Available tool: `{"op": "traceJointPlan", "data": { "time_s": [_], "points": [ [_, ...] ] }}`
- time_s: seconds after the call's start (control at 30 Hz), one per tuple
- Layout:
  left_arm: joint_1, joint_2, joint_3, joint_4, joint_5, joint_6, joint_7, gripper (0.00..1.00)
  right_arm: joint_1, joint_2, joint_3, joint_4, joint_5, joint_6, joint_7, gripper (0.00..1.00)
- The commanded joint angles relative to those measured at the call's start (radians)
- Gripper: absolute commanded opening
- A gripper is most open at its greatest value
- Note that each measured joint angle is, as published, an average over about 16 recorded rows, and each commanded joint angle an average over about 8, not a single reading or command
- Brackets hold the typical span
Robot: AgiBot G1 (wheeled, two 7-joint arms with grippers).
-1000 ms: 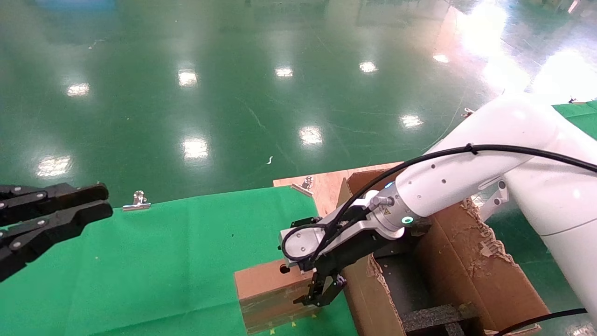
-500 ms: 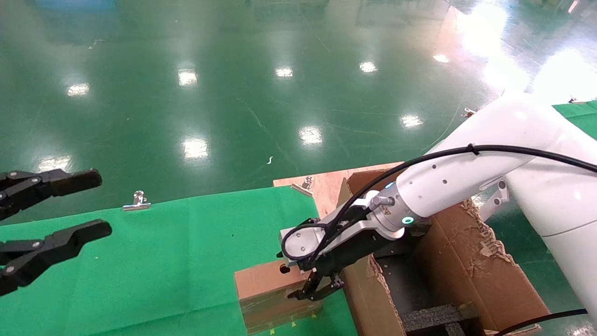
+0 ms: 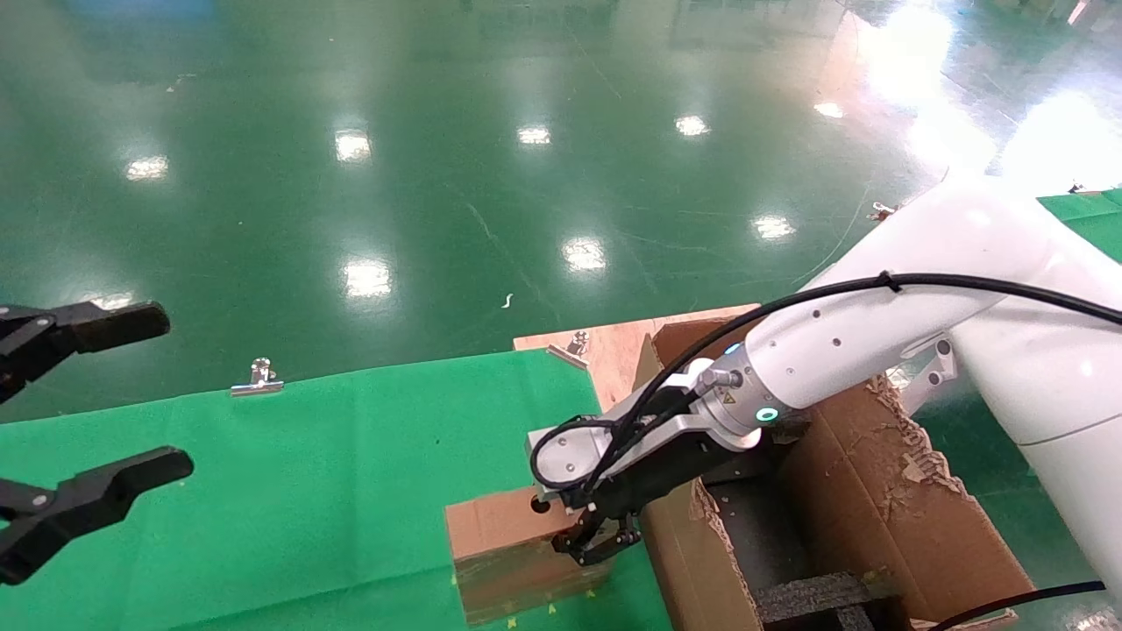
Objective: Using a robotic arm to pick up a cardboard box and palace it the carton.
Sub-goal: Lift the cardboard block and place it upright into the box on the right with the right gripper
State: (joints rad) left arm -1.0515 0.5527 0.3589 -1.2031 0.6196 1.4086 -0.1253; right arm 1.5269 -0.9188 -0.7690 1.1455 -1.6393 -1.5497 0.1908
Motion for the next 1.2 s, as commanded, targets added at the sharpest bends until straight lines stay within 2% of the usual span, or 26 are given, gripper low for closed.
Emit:
{"op": "traceJointPlan", "data": {
  "time_s": [0.03,0.27,0.73,1.0,1.2],
  "points": [
    [0.0,0.0,0.0,0.0,0.0,0.0,0.0,1.0,0.001,0.001,0.0,-0.003,0.002,0.004,0.0,0.0],
    [0.0,0.0,0.0,0.0,0.0,0.0,0.0,1.0,0.087,0.011,0.03,-0.041,0.039,-0.005,-0.007,0.0],
    [0.0,0.0,0.0,0.0,0.0,0.0,0.0,1.0,0.358,0.073,0.047,-0.202,0.138,-0.03,-0.051,0.0],
    [0.0,0.0,0.0,0.0,0.0,0.0,0.0,1.0,0.418,0.119,0.001,-0.257,0.194,-0.032,-0.058,0.0],
    [0.0,0.0,0.0,0.0,0.0,0.0,0.0,1.0,0.454,0.194,-0.044,-0.266,0.217,-0.035,-0.052,0.0]
  ]
}}
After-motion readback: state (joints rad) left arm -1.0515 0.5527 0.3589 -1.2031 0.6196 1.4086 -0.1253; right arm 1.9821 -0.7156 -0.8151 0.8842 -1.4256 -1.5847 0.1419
